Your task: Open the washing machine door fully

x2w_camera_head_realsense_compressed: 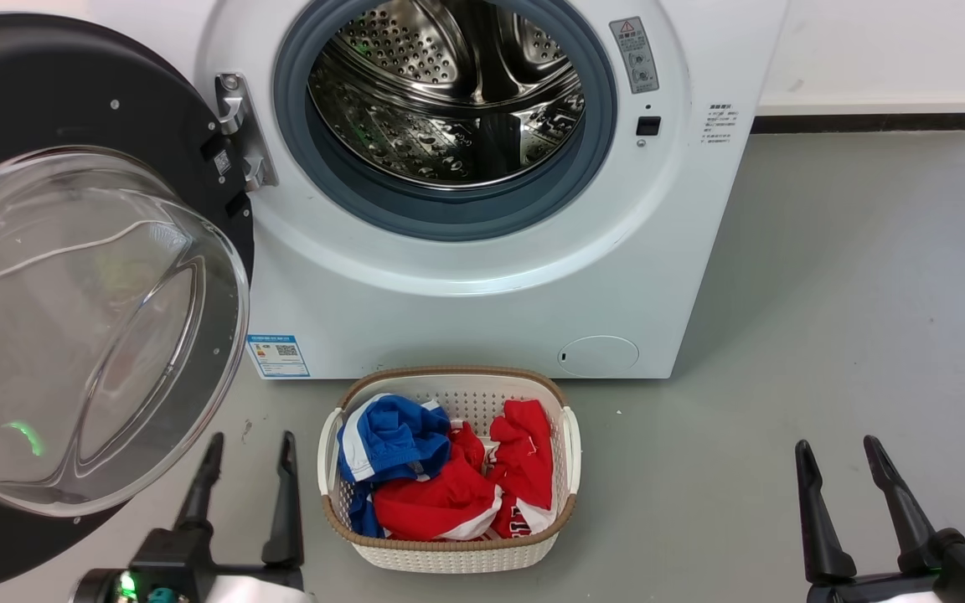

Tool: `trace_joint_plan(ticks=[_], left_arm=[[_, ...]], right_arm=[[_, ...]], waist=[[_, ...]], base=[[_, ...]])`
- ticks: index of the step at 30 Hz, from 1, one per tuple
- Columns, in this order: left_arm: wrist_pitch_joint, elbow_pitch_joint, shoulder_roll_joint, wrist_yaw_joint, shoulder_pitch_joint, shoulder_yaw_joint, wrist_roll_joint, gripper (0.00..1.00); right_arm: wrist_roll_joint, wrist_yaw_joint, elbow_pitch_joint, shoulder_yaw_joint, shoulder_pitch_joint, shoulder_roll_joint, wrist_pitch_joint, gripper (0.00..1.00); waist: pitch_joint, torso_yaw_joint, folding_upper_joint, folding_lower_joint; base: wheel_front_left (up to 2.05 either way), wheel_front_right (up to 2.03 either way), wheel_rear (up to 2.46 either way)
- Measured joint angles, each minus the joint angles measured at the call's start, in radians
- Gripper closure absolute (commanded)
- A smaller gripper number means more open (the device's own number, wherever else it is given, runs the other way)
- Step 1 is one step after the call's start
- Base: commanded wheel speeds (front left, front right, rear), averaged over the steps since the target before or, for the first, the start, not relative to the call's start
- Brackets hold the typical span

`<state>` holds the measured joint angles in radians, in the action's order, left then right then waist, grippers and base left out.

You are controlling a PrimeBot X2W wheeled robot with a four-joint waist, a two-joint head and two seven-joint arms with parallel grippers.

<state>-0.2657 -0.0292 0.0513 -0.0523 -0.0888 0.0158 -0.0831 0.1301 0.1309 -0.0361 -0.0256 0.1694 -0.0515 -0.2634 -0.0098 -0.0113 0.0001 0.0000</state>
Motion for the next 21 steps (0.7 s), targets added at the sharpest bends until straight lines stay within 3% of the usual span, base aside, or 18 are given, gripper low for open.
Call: trace_joint_plan(ticks=[20,21], left_arm=[[0.0,-0.041,0.0,0.029,-0.01,-0.02,-0.01,0.0],[0.0,-0.048,0.0,0.029,-0.01,-0.02,-0.01,1.0]], right_arm=[[0.015,0.0,-0.002,0.004,0.012,0.0,0.0,0.0],[0.016,0.0,0.005,0.005,0.012,0.0,0.0,1.0]], waist=[[-0.007,-0.01,0.0,0.0],[-0.007,-0.01,0.0,0.0]], base=[[0.0,0.0,0.0],[0.0,0.0,0.0]])
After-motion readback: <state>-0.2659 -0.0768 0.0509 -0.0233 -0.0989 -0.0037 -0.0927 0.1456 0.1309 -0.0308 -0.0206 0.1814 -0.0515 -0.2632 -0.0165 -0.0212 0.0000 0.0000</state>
